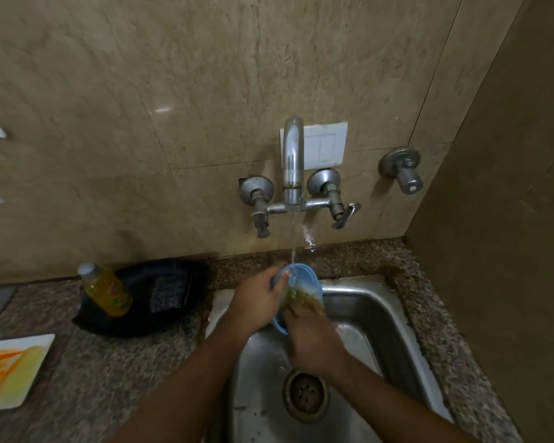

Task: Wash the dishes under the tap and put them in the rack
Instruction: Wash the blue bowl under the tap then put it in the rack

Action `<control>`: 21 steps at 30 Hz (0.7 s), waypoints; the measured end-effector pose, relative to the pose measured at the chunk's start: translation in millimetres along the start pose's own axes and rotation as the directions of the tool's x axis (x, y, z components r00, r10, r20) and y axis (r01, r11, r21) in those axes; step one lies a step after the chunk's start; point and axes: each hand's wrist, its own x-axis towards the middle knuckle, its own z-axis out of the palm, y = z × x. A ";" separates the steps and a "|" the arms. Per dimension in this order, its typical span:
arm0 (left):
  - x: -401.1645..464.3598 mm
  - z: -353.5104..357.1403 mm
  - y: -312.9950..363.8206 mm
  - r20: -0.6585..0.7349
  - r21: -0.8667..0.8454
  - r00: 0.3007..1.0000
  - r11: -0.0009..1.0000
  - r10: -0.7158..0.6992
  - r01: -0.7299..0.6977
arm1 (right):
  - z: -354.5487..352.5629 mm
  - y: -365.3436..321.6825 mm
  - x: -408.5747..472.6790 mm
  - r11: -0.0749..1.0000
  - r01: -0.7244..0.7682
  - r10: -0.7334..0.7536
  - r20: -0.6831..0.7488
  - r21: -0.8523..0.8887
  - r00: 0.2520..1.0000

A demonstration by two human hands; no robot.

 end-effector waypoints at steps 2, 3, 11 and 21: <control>0.4 2.4 9.8 0.032 0.236 0.998 0.971 -0.047 0.038 | 4.9 -29.0 8.9 0.902 -0.108 0.077 0.090 0.418 0.993; 0.8 1.1 13.4 0.046 0.317 0.995 0.946 -0.087 0.068 | 9.1 -42.6 10.9 0.768 -0.165 0.115 0.121 0.619 0.986; -10.3 -32.8 -16.2 0.120 0.127 0.958 0.961 -0.260 0.245 | 14.7 -26.4 -2.3 -0.401 -0.311 0.356 0.460 0.862 0.814; -20.1 -9.6 -14.6 0.334 -0.288 0.827 0.787 -0.452 0.546 | -10.2 -10.0 6.8 0.319 -0.435 0.347 0.323 0.842 0.880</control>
